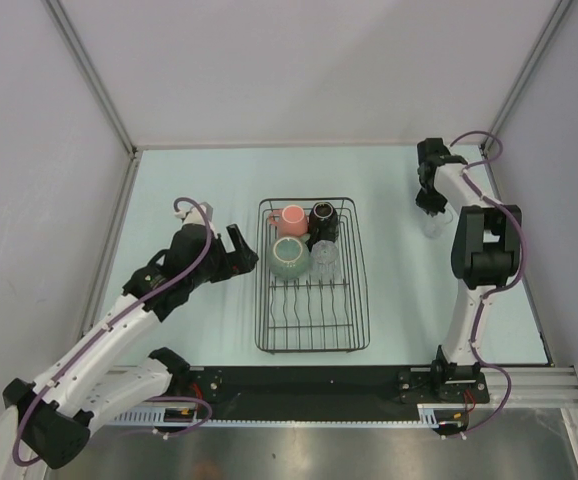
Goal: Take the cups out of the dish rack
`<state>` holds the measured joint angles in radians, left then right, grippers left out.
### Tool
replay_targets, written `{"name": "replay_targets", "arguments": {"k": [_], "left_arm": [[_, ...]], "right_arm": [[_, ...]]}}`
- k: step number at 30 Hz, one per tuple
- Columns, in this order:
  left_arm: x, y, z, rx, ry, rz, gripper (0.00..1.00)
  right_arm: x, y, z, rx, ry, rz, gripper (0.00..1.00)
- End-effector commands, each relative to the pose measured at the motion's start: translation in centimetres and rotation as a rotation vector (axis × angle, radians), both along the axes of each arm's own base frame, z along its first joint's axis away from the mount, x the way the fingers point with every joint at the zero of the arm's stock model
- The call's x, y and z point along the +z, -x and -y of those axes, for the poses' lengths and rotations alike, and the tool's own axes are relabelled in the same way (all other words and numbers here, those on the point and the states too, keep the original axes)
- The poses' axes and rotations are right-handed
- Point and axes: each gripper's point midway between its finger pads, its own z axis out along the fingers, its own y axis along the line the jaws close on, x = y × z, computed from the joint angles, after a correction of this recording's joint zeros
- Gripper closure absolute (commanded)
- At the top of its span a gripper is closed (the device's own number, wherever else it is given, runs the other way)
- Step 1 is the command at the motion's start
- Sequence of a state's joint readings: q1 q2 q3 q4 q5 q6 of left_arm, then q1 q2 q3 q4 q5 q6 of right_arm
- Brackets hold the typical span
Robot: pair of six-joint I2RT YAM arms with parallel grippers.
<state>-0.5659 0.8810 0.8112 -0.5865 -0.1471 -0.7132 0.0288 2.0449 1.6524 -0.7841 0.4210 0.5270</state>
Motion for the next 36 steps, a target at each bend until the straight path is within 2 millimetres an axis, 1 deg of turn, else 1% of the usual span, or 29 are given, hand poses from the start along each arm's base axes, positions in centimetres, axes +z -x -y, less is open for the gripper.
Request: {"name": "replay_targets", "arguments": {"k": [1, 2, 5, 8, 9, 11, 12, 15, 16, 18, 19, 21, 22, 23, 24, 25, 26, 27, 28, 30, 32, 33, 35, 36], "left_arm": [[1.2, -1.0, 0.3, -0.009, -0.004, 0.037, 0.00], [1.2, -1.0, 0.3, -0.011, -0.004, 0.037, 0.00], [1.0, -1.2, 0.6, -0.017, -0.004, 0.034, 0.00], [1.0, -1.4, 0.7, -0.018, -0.003, 0.033, 0.00], [1.0, -1.4, 0.8, -0.019, -0.001, 0.033, 0.00], [1.0, -1.5, 0.9, -0.024, 0.000, 0.034, 0.00], [0.9, -1.5, 0.9, -0.024, -0.001, 0.031, 0.00], [0.9, -1.6, 1.2, -0.032, 0.005, 0.029, 0.00], [1.0, -1.6, 1.2, -0.033, 0.009, 0.031, 0.00], [0.7, -1.5, 1.4, -0.043, 0.013, 0.023, 0.00], [0.9, -1.5, 1.7, -0.050, 0.020, 0.026, 0.00], [0.9, -1.6, 1.8, -0.053, 0.027, 0.029, 0.00], [0.9, -1.5, 1.8, -0.054, 0.028, 0.030, 0.00], [0.9, -1.5, 1.8, -0.053, 0.028, 0.030, 0.00], [1.0, -1.5, 1.8, -0.053, 0.029, 0.033, 0.00], [0.9, -1.5, 1.7, -0.051, 0.026, 0.032, 0.00], [1.0, -1.6, 1.6, -0.047, 0.026, 0.035, 0.00], [0.9, -1.6, 1.5, -0.044, 0.024, 0.036, 0.00], [0.9, -1.6, 1.5, -0.041, 0.020, 0.035, 0.00], [1.0, -1.6, 1.4, -0.038, 0.019, 0.038, 0.00], [1.3, -1.6, 1.3, -0.033, 0.022, 0.048, 0.00], [1.4, -1.6, 1.3, -0.035, 0.024, 0.051, 0.00], [1.5, -1.6, 1.3, -0.032, 0.024, 0.055, 0.00], [1.5, -1.6, 1.3, -0.031, 0.024, 0.053, 0.00]], "right_arm": [[0.3, -2.0, 0.7, -0.028, 0.028, 0.040, 1.00], [-0.1, -1.7, 0.9, -0.034, 0.031, 0.030, 1.00], [-0.5, -1.8, 0.9, -0.037, 0.030, 0.054, 1.00], [-1.1, -1.8, 0.5, -0.030, 0.003, 0.077, 1.00], [-1.5, -1.4, 0.5, -0.030, -0.002, 0.068, 1.00], [-1.6, -1.4, 0.2, -0.029, -0.011, 0.079, 1.00], [-2.2, -0.7, 0.2, -0.031, -0.011, 0.065, 1.00], [-2.0, -0.4, -0.2, -0.035, -0.022, 0.095, 1.00], [-2.2, 0.2, -0.2, -0.037, -0.024, 0.091, 0.97], [-2.2, 0.1, -0.8, -0.024, -0.040, 0.109, 0.91], [-2.3, 0.4, -1.0, -0.018, -0.040, 0.104, 0.83], [-1.6, 0.1, -1.2, 0.001, -0.037, 0.123, 0.77], [-1.2, -0.2, -1.3, 0.004, -0.035, 0.133, 0.71], [-0.7, -0.2, -1.3, 0.007, -0.034, 0.141, 0.68], [-0.1, -0.4, -1.2, 0.007, -0.034, 0.154, 0.63], [0.2, -0.5, -1.4, 0.013, -0.033, 0.160, 0.62], [1.4, -0.8, -1.2, 0.008, -0.022, 0.187, 0.60], [2.1, -0.9, -1.2, 0.007, -0.015, 0.201, 0.55], [2.7, -1.0, -1.3, 0.008, -0.009, 0.216, 0.52], [4.9, -1.3, -1.1, -0.006, 0.001, 0.266, 0.47], [6.5, -1.6, -1.5, -0.002, -0.001, 0.305, 0.45], [8.0, -1.9, -1.7, 0.002, -0.005, 0.341, 0.44], [9.3, -2.1, -2.1, 0.011, -0.009, 0.367, 0.43], [10.6, -2.3, -2.2, 0.011, -0.012, 0.393, 0.43]]}}
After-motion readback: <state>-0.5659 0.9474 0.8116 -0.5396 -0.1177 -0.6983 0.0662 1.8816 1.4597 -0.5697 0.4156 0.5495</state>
